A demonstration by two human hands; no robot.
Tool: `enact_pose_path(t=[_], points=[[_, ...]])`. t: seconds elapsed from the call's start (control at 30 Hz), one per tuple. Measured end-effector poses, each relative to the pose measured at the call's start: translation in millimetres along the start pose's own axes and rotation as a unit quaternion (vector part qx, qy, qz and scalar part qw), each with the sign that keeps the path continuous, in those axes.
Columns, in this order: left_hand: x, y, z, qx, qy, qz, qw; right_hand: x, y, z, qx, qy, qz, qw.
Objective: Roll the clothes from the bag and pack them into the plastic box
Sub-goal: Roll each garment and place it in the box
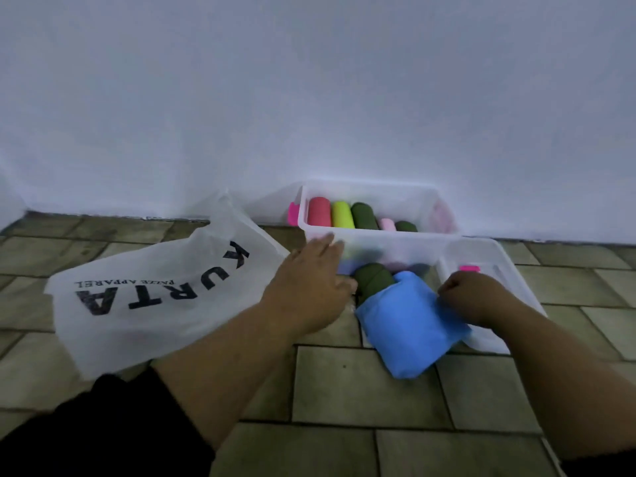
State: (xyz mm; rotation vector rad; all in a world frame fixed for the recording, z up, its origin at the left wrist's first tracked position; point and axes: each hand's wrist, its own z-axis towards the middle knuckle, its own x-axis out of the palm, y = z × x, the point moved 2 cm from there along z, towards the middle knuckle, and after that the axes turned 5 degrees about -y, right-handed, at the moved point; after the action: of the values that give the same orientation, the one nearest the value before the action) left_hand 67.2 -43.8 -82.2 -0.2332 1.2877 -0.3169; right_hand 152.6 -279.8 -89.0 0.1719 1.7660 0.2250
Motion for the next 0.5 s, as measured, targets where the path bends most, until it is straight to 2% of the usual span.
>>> enact_pose_path(t=[0.03, 0.1, 0.17, 0.27, 0.33, 0.5], points=[[7, 2, -22, -0.013, 0.073, 0.018, 0.997, 5, 1, 0, -0.002, 0.026, -0.018, 0.999], [20, 10, -58, -0.063, 0.227, 0.093, 0.967, 11, 5, -1, 0.005, 0.066, 0.007, 0.998], [29, 18, -79, -0.106, 0.307, 0.124, 0.938, 15, 7, 2, 0.039, 0.087, 0.11, 0.989], [34, 22, -88, -0.123, 0.305, 0.102, 0.939, 20, 10, -2, 0.099, 0.126, 0.224, 0.961], [36, 23, -89, -0.125, 0.297, 0.096, 0.942, 25, 12, -4, 0.109, 0.133, 0.239, 0.956], [36, 26, -88, -0.133, 0.297, 0.09, 0.941, 25, 13, -12, 0.101, 0.095, 0.23, 0.963]])
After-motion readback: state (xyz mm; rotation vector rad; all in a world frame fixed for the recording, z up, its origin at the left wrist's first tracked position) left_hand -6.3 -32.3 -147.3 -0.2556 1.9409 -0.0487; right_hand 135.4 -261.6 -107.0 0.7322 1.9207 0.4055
